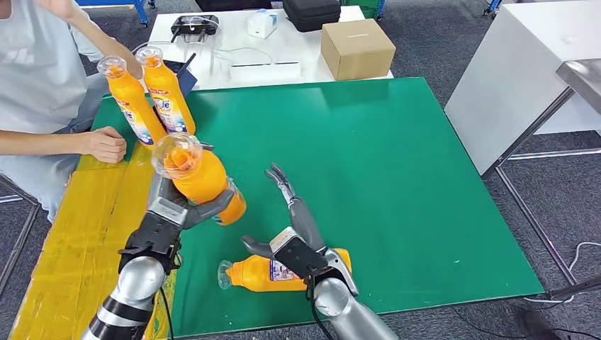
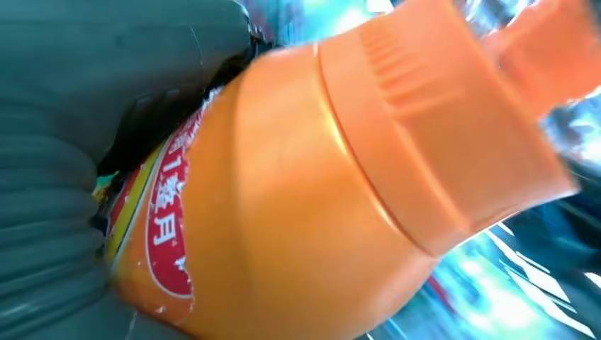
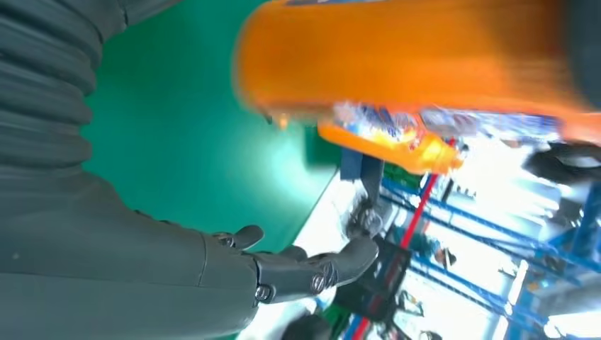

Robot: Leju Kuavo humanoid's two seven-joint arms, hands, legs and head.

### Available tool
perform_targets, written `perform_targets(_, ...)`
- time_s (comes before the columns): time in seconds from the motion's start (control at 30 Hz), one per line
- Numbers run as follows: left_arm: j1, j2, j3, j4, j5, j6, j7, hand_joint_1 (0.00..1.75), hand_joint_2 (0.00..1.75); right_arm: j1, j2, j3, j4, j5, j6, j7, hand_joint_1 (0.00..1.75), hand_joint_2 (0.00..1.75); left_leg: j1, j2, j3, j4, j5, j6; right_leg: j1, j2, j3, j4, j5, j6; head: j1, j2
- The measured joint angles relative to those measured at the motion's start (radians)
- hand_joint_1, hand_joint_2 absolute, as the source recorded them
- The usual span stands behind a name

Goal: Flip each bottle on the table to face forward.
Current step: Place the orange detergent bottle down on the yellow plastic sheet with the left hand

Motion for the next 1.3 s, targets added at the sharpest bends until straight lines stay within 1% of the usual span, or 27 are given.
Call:
perform_targets(0.07,-0.018,0.015,0.018,0.001,-0.310,0.122,0.095,1.75,1.75,0.020,-0.005,-0.019,-0.042,0.020,-0.037,-0.007,0.00,0.00,0.000,0.000,0.000,0.000,0.000,0.000,0.000,0.000,0.000,0.000,0.000,0.000,0.000,0.000)
perform_targets(0.1,-0.033,0.026,0.031,0.005,-0.485,0.156,0.152,1.75,1.75,0.032,-0.008,-0.030,-0.071,0.028,-0.052,-0.009,0.00,0.44,0.000,0.000,0.000,0.000,0.000,0.000,0.000,0.000,0.000,0.000,0.000,0.000,0.000,0.000)
perform_targets(0.13,-0.051,0.040,0.042,0.014,-0.651,0.163,0.209,1.75,1.75,0.043,-0.013,-0.043,-0.103,0.036,-0.063,-0.010,0.00,0.87,0.000,0.000,0.000,0.000,0.000,0.000,0.000,0.000,0.000,0.000,0.000,0.000,0.000,0.000)
perform_targets(0.2,-0.091,0.073,0.058,0.050,-0.918,0.130,0.305,1.75,1.75,0.062,-0.022,-0.066,-0.171,0.049,-0.073,-0.011,0.00,1.75,0.000,0.000,0.000,0.000,0.000,0.000,0.000,0.000,0.000,0.000,0.000,0.000,0.000,0.000)
perform_targets(0.23,-0.111,0.091,0.061,0.077,-1.008,0.102,0.343,1.75,1.75,0.070,-0.026,-0.075,-0.204,0.055,-0.074,-0.011,0.00,1.75,0.000,0.000,0.000,0.000,0.000,0.000,0.000,0.000,0.000,0.000,0.000,0.000,0.000,0.000)
perform_targets(0.3,-0.155,0.127,0.050,0.139,-1.098,0.049,0.397,1.75,1.75,0.080,-0.033,-0.085,-0.259,0.065,-0.075,-0.013,0.00,1.75,0.000,0.001,0.000,0.000,0.001,-0.001,0.000,0.000,-0.001,0.000,0.001,-0.002,0.000,0.000)
perform_targets(0.37,-0.199,0.157,0.023,0.207,-1.120,0.008,0.429,1.75,1.75,0.087,-0.037,-0.090,-0.303,0.077,-0.075,-0.015,0.00,1.75,0.001,0.001,0.000,0.000,0.001,-0.002,0.000,0.000,-0.002,0.000,0.002,-0.003,0.000,0.000)
perform_targets(0.47,-0.247,0.180,-0.015,0.304,-1.125,-0.051,0.437,1.75,1.75,0.091,-0.041,-0.091,-0.350,0.097,-0.077,-0.018,0.00,1.75,0.001,0.001,0.000,0.000,0.002,-0.002,0.000,0.000,-0.002,0.000,0.002,-0.003,0.000,0.000)
perform_targets(0.6,-0.293,0.182,-0.049,0.436,-1.123,-0.116,0.439,1.75,1.75,0.092,-0.043,-0.088,-0.384,0.120,-0.079,-0.017,0.00,1.75,0.000,0.001,-0.001,0.000,0.002,-0.002,0.000,0.001,-0.002,0.000,0.002,-0.003,0.000,0.000)
perform_targets(0.73,-0.321,0.172,-0.061,0.550,-1.113,-0.130,0.439,1.75,1.75,0.092,-0.043,-0.082,-0.400,0.130,-0.083,-0.015,0.00,1.75,0.000,0.001,-0.001,0.000,0.002,-0.002,0.000,0.001,-0.002,0.000,0.002,-0.003,0.000,0.000)
perform_targets(0.87,-0.333,0.164,-0.068,0.619,-1.107,-0.136,0.443,1.75,1.75,0.092,-0.043,-0.081,-0.408,0.133,-0.085,-0.013,0.00,1.75,0.000,0.001,-0.001,0.000,0.002,-0.002,0.000,0.001,-0.002,0.000,0.002,-0.003,0.000,0.000)
perform_targets(0.93,-0.343,0.157,-0.067,0.651,-1.099,-0.156,0.463,1.75,1.75,0.092,-0.043,-0.080,-0.410,0.138,-0.089,-0.011,0.00,1.75,0.000,0.001,-0.001,0.000,0.002,-0.002,0.000,0.001,-0.002,0.000,0.002,-0.003,0.000,0.000)
perform_targets(1.03,-0.369,0.141,-0.052,0.732,-1.076,-0.179,0.513,1.75,1.75,0.091,-0.043,-0.077,-0.410,0.151,-0.092,0.000,0.00,1.75,0.000,0.001,-0.001,0.000,0.002,-0.002,0.000,0.001,-0.002,0.000,0.002,-0.003,0.000,0.000)
perform_targets(1.07,-0.380,0.135,-0.044,0.765,-1.066,-0.180,0.523,1.67,1.75,0.091,-0.043,-0.076,-0.410,0.154,-0.091,0.006,0.00,1.75,0.001,0.001,-0.001,0.000,0.002,-0.002,0.000,0.001,-0.002,0.000,0.002,-0.003,0.000,0.000)
perform_targets(1.1,-0.390,0.130,-0.034,0.798,-1.056,-0.181,0.530,1.27,1.75,0.089,-0.043,-0.074,-0.410,0.157,-0.088,0.011,0.00,1.75,0.001,0.001,-0.001,0.000,0.002,-0.002,0.000,0.001,-0.002,0.000,0.002,-0.003,0.000,0.000)
perform_targets(1.17,-0.410,0.121,-0.015,0.865,-1.040,-0.183,0.542,0.40,1.75,0.083,-0.044,-0.066,-0.407,0.173,-0.071,0.029,0.00,1.75,0.001,0.001,-0.001,0.000,0.002,-0.002,0.000,0.001,-0.001,0.001,0.002,-0.003,0.000,0.000)
perform_targets(1.2,-0.418,0.118,-0.005,0.896,-1.034,-0.184,0.548,0.03,1.75,0.077,-0.046,-0.060,-0.404,0.190,-0.056,0.044,0.00,1.75,0.001,0.001,-0.001,0.000,0.002,-0.002,0.000,0.001,-0.001,0.001,0.002,-0.003,0.000,0.000)
perform_targets(1.23,-0.424,0.115,0.004,0.924,-1.031,-0.184,0.555,0.00,1.75,0.071,-0.048,-0.052,-0.398,0.212,-0.040,0.061,0.00,1.75,0.001,0.001,-0.001,0.000,0.002,-0.002,0.000,0.001,-0.001,0.001,0.002,-0.003,0.000,0.000)
perform_targets(1.3,-0.432,0.112,0.022,0.973,-1.027,-0.184,0.564,0.00,1.75,0.057,-0.054,-0.032,-0.378,0.263,-0.003,0.099,0.00,1.75,0.001,0.001,-0.001,0.000,0.002,-0.002,0.000,0.001,-0.001,0.001,0.002,-0.003,0.000,0.000)
